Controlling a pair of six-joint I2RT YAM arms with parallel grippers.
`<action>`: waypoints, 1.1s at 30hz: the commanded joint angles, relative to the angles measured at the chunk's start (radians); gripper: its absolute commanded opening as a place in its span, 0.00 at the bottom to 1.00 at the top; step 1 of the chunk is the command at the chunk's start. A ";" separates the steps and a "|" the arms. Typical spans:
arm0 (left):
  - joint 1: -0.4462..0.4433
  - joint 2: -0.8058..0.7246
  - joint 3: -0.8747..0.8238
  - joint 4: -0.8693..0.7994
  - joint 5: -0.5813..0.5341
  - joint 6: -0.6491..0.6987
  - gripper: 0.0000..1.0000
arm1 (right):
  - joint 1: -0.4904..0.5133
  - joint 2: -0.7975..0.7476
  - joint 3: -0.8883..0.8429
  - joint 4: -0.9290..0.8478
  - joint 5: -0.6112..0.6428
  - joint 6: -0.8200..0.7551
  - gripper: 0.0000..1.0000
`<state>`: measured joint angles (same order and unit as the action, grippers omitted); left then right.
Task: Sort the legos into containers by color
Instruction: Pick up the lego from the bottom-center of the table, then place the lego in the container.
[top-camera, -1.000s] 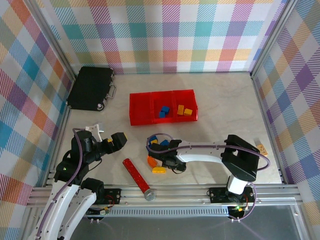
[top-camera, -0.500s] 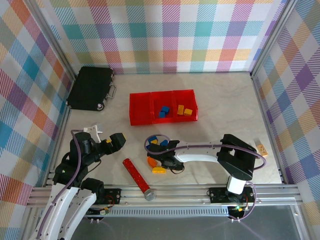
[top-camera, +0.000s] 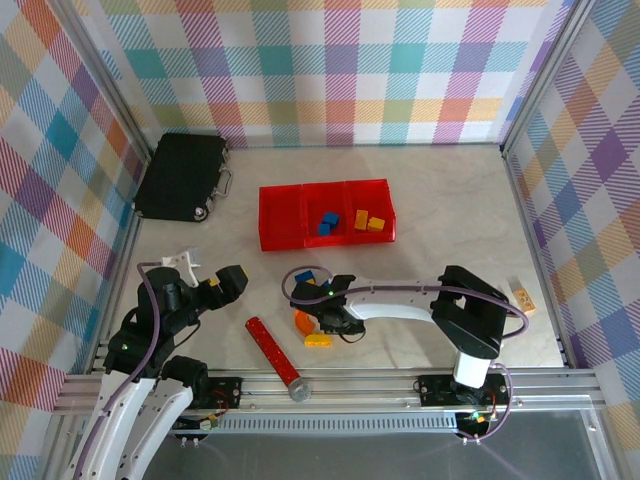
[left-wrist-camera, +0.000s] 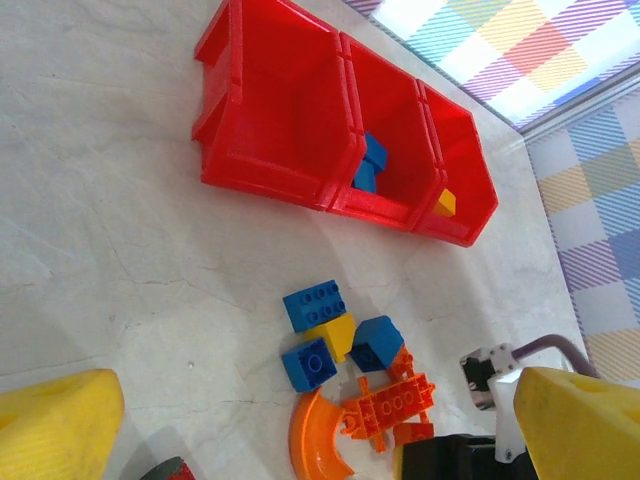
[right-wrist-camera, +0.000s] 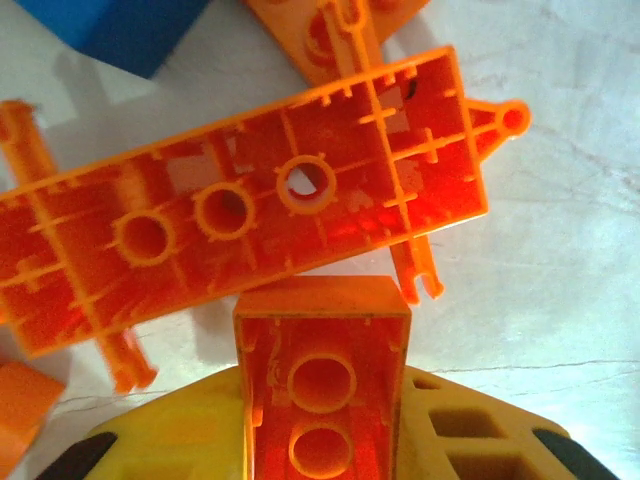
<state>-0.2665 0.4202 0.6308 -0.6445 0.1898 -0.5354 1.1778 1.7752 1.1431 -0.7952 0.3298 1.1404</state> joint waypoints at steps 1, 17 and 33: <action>-0.008 -0.022 0.014 -0.033 -0.036 -0.011 1.00 | -0.011 -0.029 0.067 -0.041 0.026 -0.141 0.23; -0.008 -0.068 0.064 -0.129 -0.114 -0.026 1.00 | -0.227 0.163 0.639 -0.062 -0.119 -0.605 0.20; -0.009 -0.086 0.079 -0.169 -0.115 -0.041 1.00 | -0.341 0.599 1.182 -0.068 -0.276 -0.756 0.19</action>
<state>-0.2665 0.3477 0.6857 -0.7994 0.0826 -0.5617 0.8379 2.3299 2.2490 -0.8349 0.1093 0.4210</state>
